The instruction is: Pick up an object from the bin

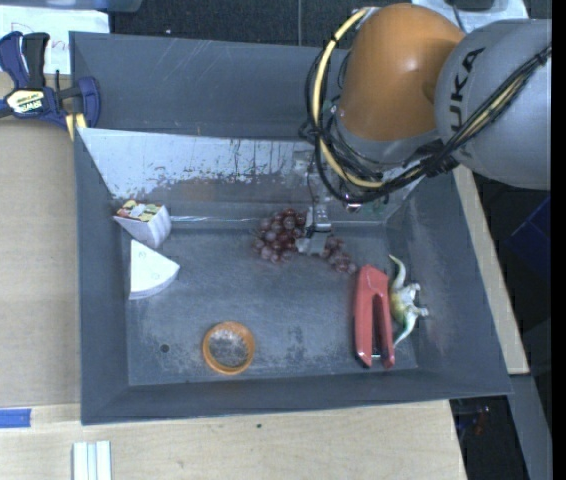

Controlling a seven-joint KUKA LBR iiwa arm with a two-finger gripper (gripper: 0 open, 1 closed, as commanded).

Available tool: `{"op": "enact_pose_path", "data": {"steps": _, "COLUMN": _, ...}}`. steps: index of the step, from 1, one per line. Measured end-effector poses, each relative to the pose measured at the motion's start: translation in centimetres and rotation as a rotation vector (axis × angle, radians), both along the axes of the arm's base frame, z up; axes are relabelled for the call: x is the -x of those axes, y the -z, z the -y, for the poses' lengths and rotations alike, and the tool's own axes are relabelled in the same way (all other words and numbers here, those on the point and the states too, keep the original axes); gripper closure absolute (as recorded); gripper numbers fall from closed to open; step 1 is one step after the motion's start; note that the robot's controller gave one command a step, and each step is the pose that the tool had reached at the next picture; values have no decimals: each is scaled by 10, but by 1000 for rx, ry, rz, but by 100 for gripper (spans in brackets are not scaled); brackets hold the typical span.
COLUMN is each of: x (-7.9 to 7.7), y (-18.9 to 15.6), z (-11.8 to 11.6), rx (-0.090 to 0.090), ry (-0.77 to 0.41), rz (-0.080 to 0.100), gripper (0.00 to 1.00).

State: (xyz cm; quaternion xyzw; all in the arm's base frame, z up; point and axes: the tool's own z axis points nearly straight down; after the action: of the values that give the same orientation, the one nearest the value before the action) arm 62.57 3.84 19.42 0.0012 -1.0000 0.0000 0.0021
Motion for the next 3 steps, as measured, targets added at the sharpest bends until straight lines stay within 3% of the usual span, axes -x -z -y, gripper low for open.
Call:
{"op": "enact_pose_path", "data": {"steps": 1, "x": -1, "y": -5, "z": 0, "rx": 0, "ry": 1, "rz": 8, "gripper": 0}}
{"op": "enact_pose_path", "data": {"steps": 2, "x": 2, "y": 81, "z": 40, "rx": 0, "ry": -40, "rz": 12, "gripper": 0}}
{"op": "enact_pose_path", "data": {"steps": 3, "x": 2, "y": 79, "z": 50, "rx": -2, "ry": 11, "rz": 16, "gripper": 0}}
